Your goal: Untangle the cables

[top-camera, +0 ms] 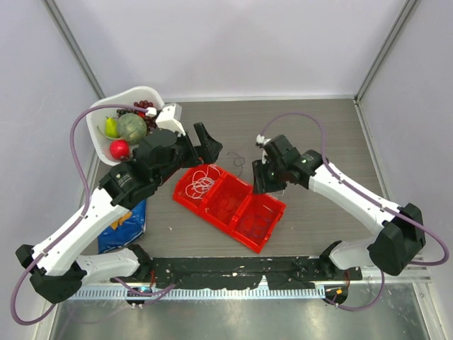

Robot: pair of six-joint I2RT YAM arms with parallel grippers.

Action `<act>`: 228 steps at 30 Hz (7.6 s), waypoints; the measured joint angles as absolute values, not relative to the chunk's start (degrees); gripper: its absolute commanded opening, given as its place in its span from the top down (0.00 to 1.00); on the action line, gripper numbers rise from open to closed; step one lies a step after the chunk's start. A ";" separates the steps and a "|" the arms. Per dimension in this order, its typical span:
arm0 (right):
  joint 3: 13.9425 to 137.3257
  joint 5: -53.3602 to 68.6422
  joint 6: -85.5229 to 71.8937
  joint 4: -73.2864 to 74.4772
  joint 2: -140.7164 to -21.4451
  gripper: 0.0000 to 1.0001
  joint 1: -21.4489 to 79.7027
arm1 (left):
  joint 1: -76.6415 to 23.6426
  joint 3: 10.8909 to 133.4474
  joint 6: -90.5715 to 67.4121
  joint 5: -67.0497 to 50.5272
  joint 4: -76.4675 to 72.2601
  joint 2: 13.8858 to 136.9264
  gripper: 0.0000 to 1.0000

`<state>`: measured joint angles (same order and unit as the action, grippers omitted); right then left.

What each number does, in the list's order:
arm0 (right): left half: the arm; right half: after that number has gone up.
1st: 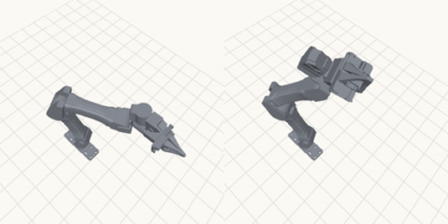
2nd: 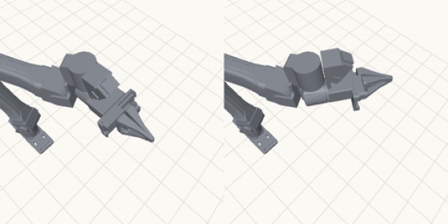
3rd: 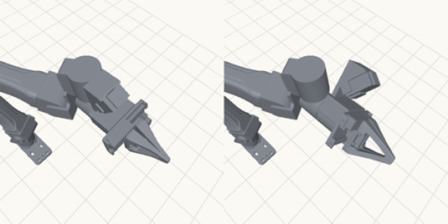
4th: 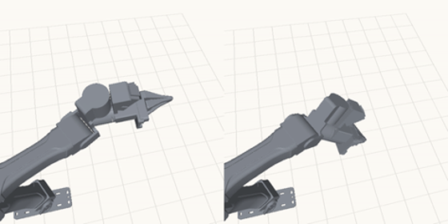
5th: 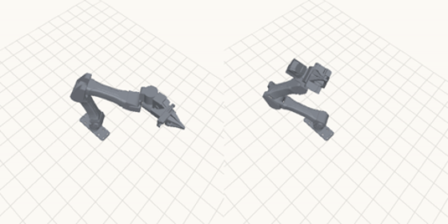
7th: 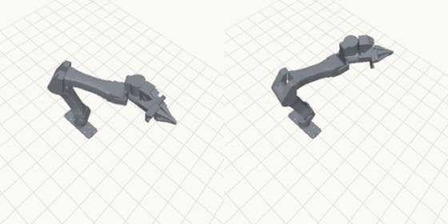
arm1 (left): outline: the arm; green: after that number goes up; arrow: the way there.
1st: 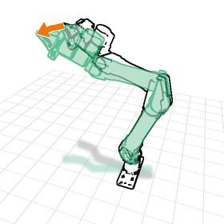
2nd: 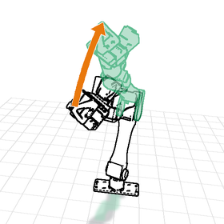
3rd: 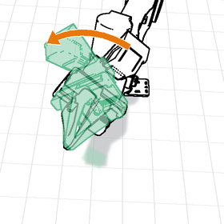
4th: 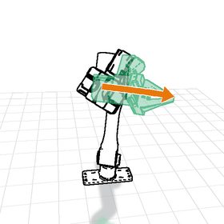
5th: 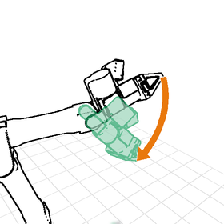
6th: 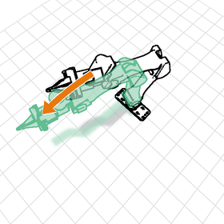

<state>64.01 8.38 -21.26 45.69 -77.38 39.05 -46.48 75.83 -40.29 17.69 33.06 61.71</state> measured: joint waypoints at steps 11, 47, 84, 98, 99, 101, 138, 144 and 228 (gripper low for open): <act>66.70 0.08 -33.39 42.72 -87.07 0.50 17.80 | -46.48 76.05 -46.33 13.02 39.13 62.52 0.00; 60.03 -7.38 -24.93 37.21 -98.61 0.58 19.11 | -46.46 78.94 -50.52 7.86 45.82 65.69 0.04; 57.74 -3.88 -22.41 34.61 -92.07 0.54 16.49 | -46.46 75.37 -53.63 7.70 45.69 61.21 0.04; 57.43 -8.08 -21.10 34.33 -96.23 0.99 20.14 | -46.46 74.17 -55.40 7.11 45.67 60.97 0.04; 57.43 -8.05 -21.19 34.61 -95.81 0.99 20.14 | -46.46 74.13 -55.37 6.87 45.65 60.97 0.04; 57.67 -7.79 -21.43 35.68 -93.67 0.99 20.14 | -46.46 74.11 -55.29 6.50 45.56 60.97 0.04; 66.11 53.12 -65.58 -13.47 -73.56 0.99 17.96 | -46.37 72.51 -38.15 5.34 30.17 61.39 0.18; 67.16 54.78 -69.56 -16.71 -73.54 0.99 18.83 | -46.37 72.44 -31.88 2.81 27.75 62.63 0.11; 74.87 30.28 -35.51 35.88 -74.91 0.50 21.93 | -33.45 57.52 -28.34 3.42 25.19 86.28 0.45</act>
<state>74.87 30.28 -35.51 35.88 -74.91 21.93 -33.45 57.52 -28.34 3.42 25.19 86.28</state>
